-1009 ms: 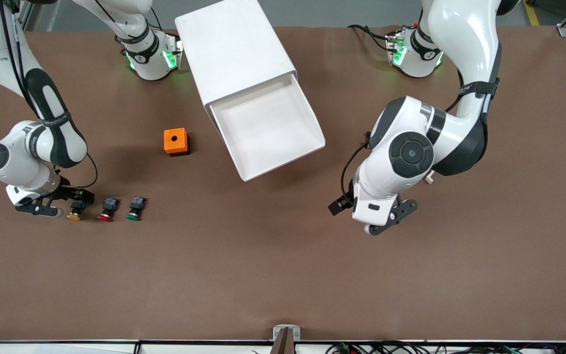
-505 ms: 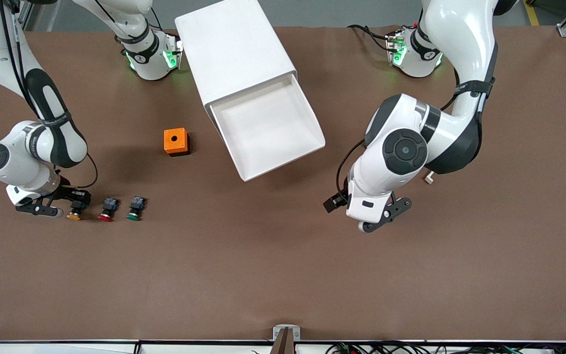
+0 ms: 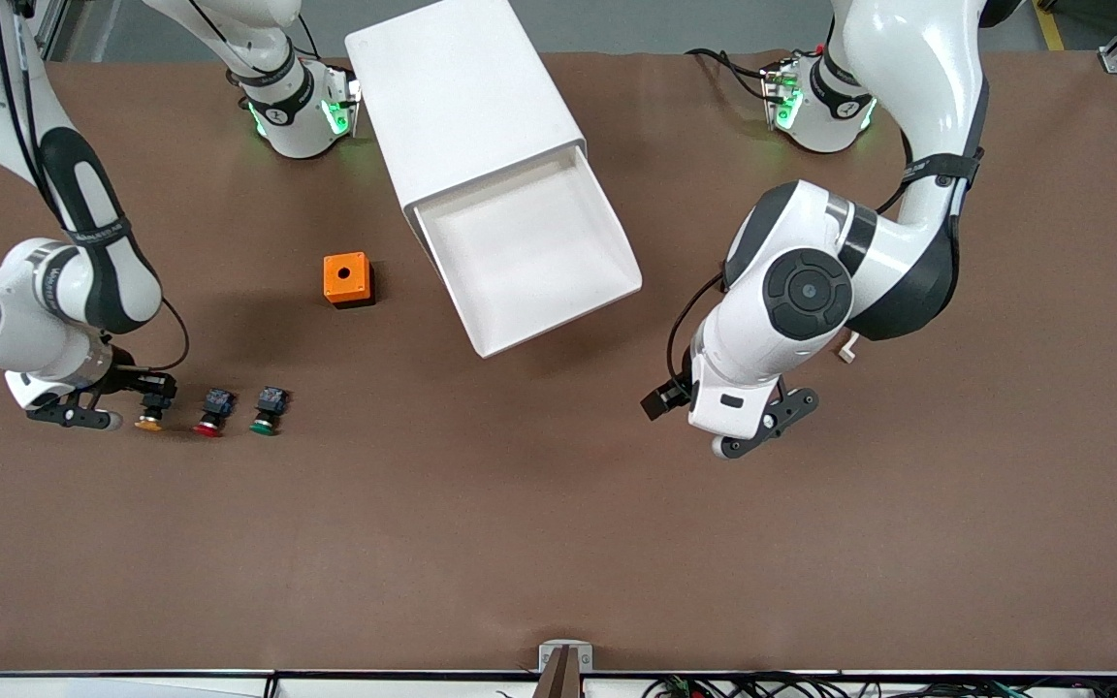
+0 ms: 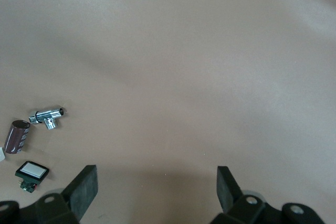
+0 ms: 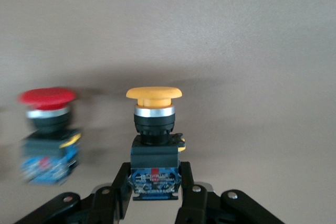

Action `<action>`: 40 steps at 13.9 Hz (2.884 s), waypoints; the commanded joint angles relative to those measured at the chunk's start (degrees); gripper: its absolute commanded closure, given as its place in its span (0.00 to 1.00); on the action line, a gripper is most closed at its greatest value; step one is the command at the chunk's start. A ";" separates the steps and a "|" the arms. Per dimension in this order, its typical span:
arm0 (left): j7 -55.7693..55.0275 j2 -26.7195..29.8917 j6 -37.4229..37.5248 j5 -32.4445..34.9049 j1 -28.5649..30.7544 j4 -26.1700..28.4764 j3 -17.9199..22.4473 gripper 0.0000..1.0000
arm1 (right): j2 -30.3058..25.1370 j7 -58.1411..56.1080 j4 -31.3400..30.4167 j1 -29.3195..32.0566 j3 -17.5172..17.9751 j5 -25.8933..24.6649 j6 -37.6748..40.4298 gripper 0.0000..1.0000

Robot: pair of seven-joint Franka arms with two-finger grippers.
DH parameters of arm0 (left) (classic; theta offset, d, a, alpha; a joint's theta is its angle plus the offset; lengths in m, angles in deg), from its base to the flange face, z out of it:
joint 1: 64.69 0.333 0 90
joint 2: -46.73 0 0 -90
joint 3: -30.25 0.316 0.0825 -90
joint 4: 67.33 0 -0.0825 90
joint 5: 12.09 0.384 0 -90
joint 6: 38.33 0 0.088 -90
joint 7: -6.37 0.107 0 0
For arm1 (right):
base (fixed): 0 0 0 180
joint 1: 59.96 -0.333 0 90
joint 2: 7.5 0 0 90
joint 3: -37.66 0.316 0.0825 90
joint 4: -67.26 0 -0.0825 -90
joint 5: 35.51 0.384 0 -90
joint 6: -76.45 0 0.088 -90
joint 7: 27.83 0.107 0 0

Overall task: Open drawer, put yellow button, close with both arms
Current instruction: 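Lift the yellow button with the right gripper toward the open drawer, then lower the yellow button into the drawer and open the right gripper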

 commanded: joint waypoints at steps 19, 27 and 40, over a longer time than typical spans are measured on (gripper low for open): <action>0.95 2.43 -1.75 0.70 0.19 1.35 -0.16 0.00 | -26.50 65.62 23.19 -26.50 0.96 11.29 49.17 1.00; 0.95 2.43 -1.84 0.79 0.28 1.44 -0.16 0.00 | -25.62 92.48 23.19 -43.75 1.75 8.85 38.87 1.00; 0.95 2.95 -1.92 1.06 0.37 1.79 -0.16 0.00 | -11.74 104.00 23.28 -58.35 1.67 6.90 28.95 1.00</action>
